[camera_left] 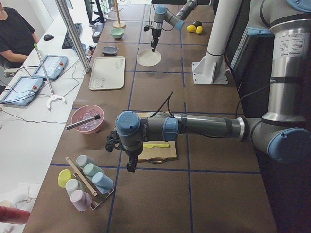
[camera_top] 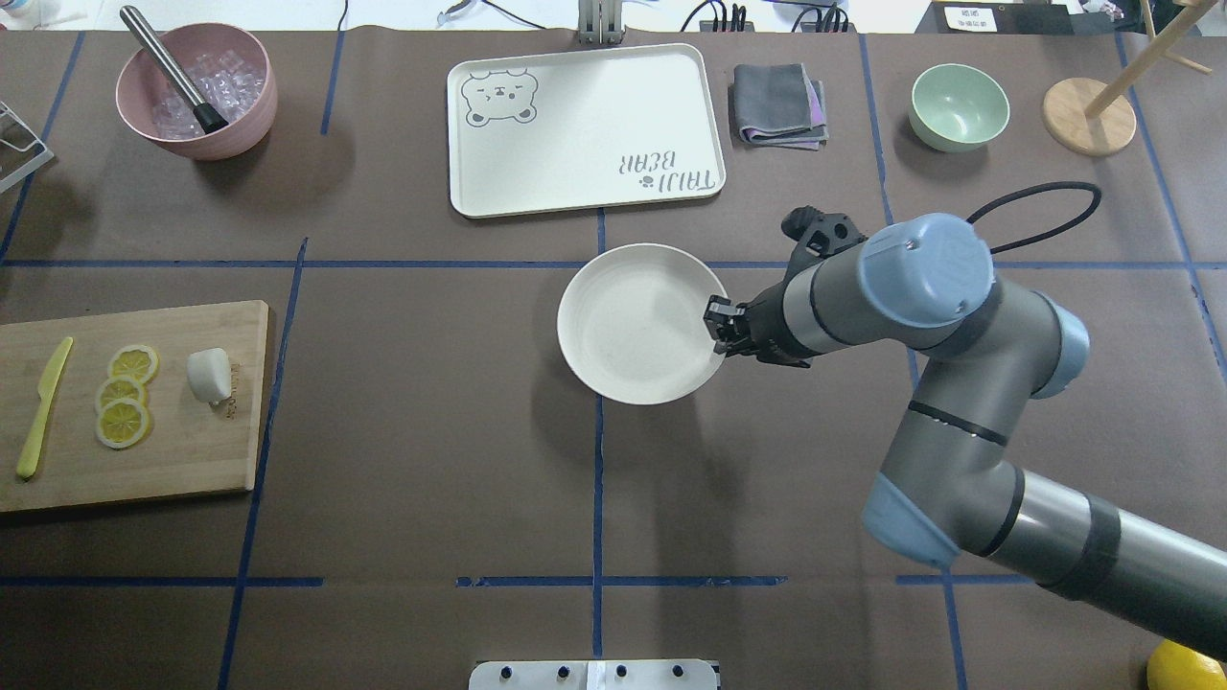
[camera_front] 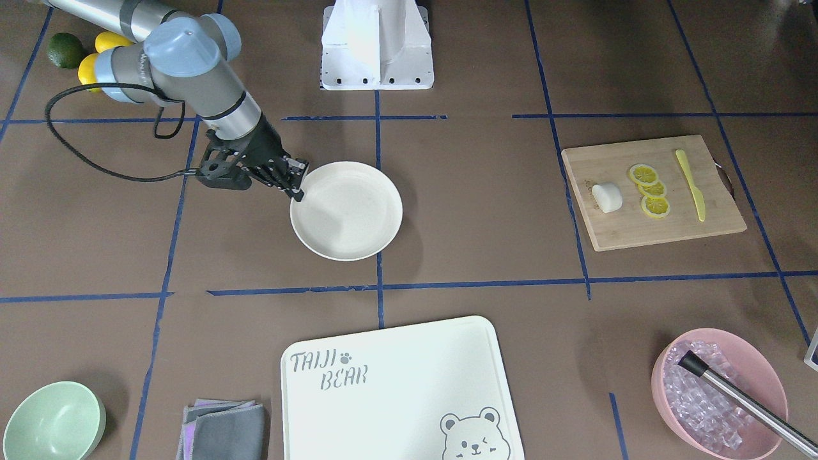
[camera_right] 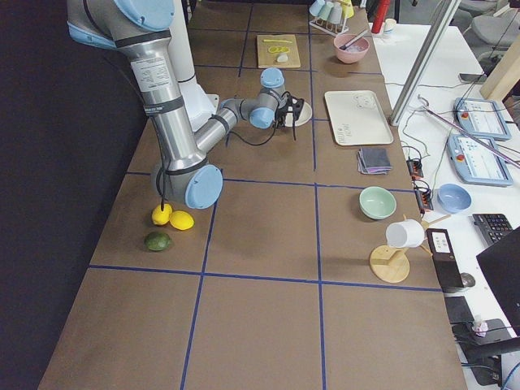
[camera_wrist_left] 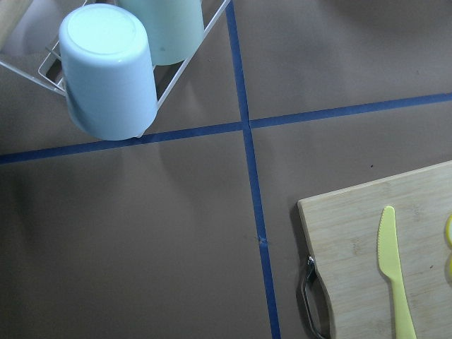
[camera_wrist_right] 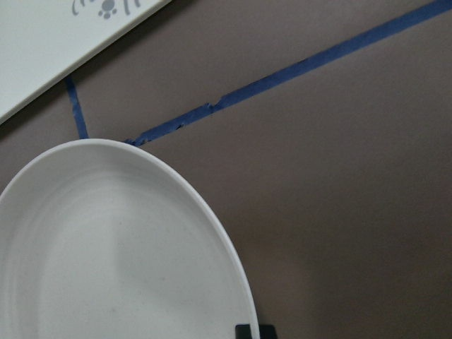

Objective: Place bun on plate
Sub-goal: 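Carry the white plate with the right gripper to the table center and set it down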

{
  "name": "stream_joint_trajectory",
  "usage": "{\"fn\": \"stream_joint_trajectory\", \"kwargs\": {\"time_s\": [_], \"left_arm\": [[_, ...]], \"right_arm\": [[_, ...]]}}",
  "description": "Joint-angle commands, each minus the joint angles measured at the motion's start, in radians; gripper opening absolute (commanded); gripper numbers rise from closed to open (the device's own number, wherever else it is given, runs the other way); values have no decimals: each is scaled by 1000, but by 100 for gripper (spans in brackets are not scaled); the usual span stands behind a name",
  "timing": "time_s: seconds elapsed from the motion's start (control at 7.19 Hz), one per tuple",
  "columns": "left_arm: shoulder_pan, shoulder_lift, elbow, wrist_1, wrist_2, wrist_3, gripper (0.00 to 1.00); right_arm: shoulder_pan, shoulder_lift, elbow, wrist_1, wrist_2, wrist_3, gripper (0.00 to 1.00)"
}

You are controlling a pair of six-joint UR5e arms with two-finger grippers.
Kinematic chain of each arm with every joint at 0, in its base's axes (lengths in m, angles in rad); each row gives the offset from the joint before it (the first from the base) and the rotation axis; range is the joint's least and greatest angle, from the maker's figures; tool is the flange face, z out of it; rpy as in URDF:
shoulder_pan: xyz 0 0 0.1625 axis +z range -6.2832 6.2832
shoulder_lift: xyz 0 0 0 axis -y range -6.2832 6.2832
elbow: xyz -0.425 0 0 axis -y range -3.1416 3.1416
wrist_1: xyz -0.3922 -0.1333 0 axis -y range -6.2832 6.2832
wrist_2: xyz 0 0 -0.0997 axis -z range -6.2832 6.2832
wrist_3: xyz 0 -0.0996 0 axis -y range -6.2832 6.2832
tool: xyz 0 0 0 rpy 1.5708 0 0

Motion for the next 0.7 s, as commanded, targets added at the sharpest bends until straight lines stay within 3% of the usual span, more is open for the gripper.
{"fn": "stream_joint_trajectory", "kwargs": {"time_s": [0.0, 0.56], "left_arm": [[1, 0, 4, 0, 0, 0, 100], [1, 0, 4, 0, 0, 0, 100]], "right_arm": [[-63, 57, -57, -19, -67, 28, 0], [-84, 78, -81, -25, -69, 30, 0]]}}
